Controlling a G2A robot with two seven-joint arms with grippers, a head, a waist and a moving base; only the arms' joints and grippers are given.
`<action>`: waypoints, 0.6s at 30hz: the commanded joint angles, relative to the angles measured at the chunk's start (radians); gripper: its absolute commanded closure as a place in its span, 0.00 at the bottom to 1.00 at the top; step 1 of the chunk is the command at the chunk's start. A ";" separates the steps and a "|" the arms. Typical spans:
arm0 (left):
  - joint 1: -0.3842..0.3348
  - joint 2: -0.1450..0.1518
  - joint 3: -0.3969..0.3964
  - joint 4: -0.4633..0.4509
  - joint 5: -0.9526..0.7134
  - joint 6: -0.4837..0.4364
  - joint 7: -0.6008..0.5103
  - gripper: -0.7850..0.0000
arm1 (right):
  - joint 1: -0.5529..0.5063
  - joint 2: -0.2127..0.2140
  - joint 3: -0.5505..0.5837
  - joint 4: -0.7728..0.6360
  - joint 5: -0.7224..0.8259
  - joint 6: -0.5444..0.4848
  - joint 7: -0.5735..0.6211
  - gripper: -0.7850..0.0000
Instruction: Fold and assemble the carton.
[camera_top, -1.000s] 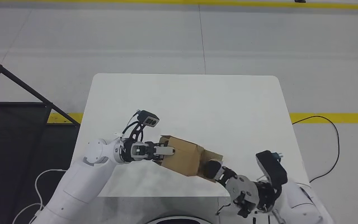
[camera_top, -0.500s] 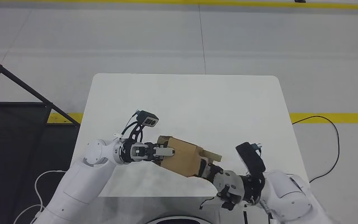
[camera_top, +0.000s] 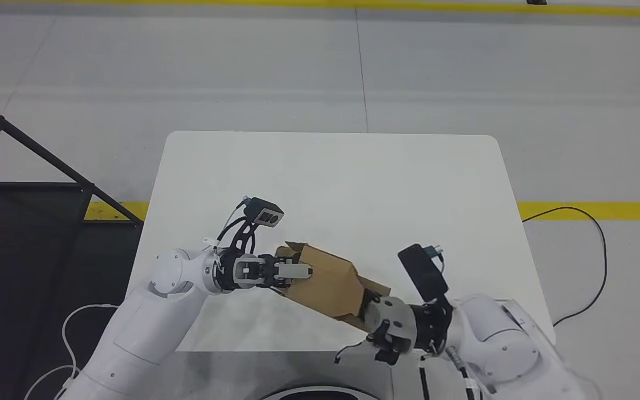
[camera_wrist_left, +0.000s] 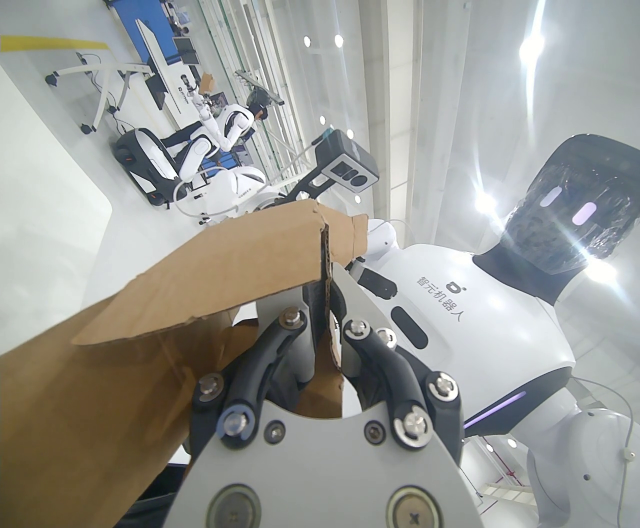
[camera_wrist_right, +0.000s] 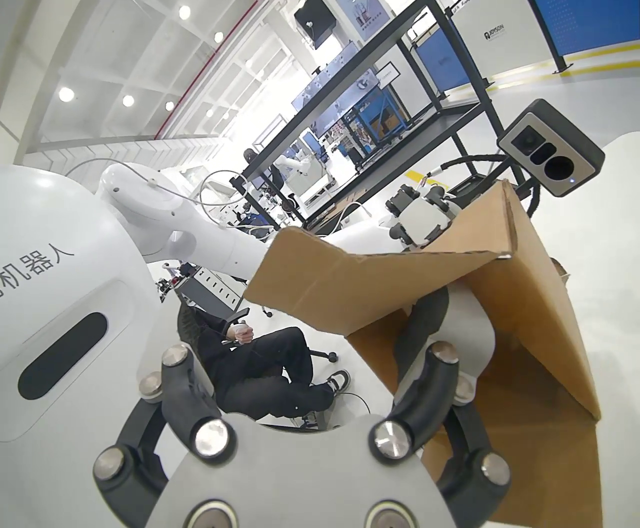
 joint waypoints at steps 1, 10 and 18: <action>0.000 0.000 0.000 0.000 0.000 0.000 0.000 1.00 | 0.008 -0.001 -0.005 0.004 0.001 0.005 0.000 0.00; 0.000 0.000 0.000 0.000 0.000 0.000 0.000 1.00 | 0.035 -0.006 -0.023 0.025 0.007 0.016 0.000 0.00; 0.000 0.000 0.000 0.000 0.000 0.000 0.000 1.00 | 0.046 -0.008 -0.028 0.037 0.015 0.018 0.001 0.00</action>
